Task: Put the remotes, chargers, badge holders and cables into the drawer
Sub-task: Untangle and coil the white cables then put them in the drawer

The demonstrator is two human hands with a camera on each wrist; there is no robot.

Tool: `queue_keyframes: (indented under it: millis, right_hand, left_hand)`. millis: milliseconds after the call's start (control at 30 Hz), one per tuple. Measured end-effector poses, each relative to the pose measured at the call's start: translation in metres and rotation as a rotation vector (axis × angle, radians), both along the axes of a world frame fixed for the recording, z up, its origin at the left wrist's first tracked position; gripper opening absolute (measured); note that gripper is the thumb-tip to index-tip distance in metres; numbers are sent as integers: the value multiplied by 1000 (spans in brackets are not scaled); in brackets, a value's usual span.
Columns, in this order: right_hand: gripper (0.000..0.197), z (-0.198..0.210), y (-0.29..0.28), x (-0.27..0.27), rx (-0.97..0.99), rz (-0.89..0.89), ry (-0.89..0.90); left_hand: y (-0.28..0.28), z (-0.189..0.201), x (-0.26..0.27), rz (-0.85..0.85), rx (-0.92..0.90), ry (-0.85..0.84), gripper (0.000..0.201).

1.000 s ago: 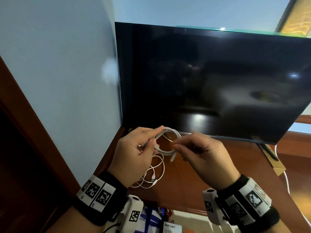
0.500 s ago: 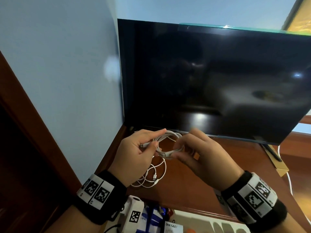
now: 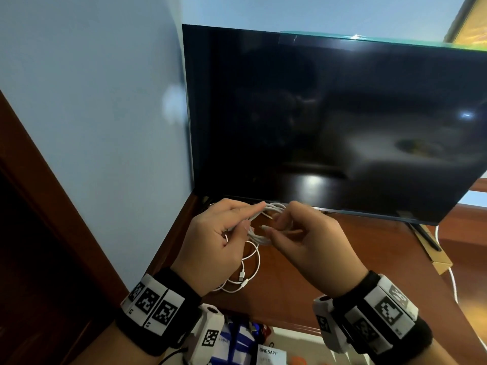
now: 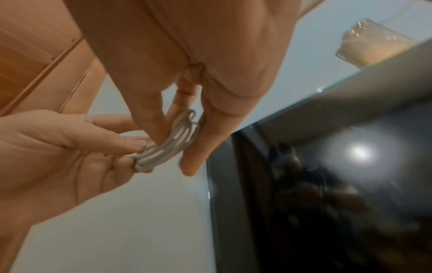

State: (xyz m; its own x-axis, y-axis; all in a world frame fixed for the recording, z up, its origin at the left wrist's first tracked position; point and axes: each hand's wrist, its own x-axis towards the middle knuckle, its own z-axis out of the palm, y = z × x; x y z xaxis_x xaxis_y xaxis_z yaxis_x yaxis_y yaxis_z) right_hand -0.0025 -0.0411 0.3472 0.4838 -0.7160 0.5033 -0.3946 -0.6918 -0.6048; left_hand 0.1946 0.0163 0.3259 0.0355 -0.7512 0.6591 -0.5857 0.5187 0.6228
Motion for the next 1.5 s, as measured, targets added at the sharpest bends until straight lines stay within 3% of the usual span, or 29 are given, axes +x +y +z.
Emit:
queue_keyframes:
  millis: [233, 467, 600, 767, 1067, 1233, 1367, 1500]
  right_hand:
    - [49, -10, -3, 5, 364, -37, -337]
    - [29, -16, -2, 2, 521, 131, -365]
    - [21, -21, -6, -2, 419, 157, -231]
    - [17, -36, -6, 7, 508, 191, -61]
    - [25, -131, 30, 55, 764, 173, 321]
    - [29, -204, 59, 84, 767, 138, 598]
    - [17, -251, 78, 108, 837, 109, 657]
    - [20, -286, 78, 127, 859, 101, 715]
  left_hand:
    - [3, 4, -4, -15, -51, -28, 40]
    - [1, 3, 1, -38, -12, 15, 37]
    - [1, -4, 12, 7, 103, 139, 38]
    - [11, -19, 23, 79, 239, 181, 40]
    - [62, -107, 72, 163, 858, 316, 32]
    - [98, -170, 93, 242, 1112, 177, 22]
    - [109, -217, 98, 324, 1248, 12, 14]
    - [113, -249, 92, 393, 1353, -252, 31]
